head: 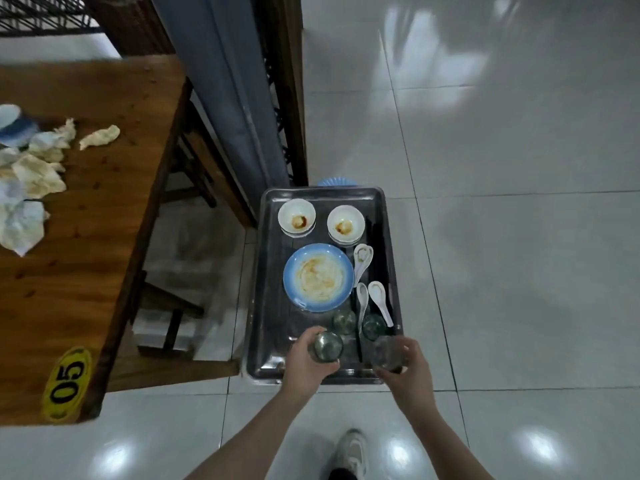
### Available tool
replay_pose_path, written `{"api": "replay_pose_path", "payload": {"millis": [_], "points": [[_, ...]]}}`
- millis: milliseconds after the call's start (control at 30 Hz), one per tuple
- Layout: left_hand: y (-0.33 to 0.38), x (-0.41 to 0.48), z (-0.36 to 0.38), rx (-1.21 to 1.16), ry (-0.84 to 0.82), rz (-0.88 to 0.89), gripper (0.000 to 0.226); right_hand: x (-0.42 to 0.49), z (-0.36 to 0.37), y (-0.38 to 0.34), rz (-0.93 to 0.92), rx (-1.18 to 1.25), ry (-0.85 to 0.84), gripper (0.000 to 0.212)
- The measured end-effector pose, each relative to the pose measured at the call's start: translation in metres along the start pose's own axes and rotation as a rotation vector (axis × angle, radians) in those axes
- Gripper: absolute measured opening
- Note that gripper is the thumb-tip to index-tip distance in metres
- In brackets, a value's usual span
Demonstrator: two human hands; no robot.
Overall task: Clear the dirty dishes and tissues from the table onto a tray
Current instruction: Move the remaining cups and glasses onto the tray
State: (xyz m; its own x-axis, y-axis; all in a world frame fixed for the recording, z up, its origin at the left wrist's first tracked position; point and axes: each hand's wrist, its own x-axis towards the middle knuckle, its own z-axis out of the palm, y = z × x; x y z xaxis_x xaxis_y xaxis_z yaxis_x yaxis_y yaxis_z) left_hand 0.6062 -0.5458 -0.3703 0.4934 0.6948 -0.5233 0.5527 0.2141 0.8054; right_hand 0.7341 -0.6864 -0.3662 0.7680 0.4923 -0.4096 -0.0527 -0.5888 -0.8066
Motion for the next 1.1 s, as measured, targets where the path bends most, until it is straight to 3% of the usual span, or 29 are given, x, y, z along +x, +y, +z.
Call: {"api": "replay_pose_path", "payload": {"millis": [267, 667, 800, 1100], "points": [[-0.044, 0.020, 0.030, -0.020, 0.030, 0.011, 0.058, 0.016, 0.024, 0.053, 0.012, -0.046, -0.018, 0.058], [-0.052, 0.026, 0.040, -0.059, -0.010, 0.007, 0.057, 0.026, 0.031, 0.062, 0.000, -0.127, -0.009, 0.067], [-0.046, 0.020, 0.028, -0.043, -0.103, -0.056, 0.067, 0.019, 0.021, 0.054, 0.047, -0.088, -0.023, 0.067], [0.025, -0.021, -0.030, 0.012, -0.117, -0.119, 0.079, -0.005, -0.036, -0.032, 0.024, -0.064, 0.015, 0.056]]}}
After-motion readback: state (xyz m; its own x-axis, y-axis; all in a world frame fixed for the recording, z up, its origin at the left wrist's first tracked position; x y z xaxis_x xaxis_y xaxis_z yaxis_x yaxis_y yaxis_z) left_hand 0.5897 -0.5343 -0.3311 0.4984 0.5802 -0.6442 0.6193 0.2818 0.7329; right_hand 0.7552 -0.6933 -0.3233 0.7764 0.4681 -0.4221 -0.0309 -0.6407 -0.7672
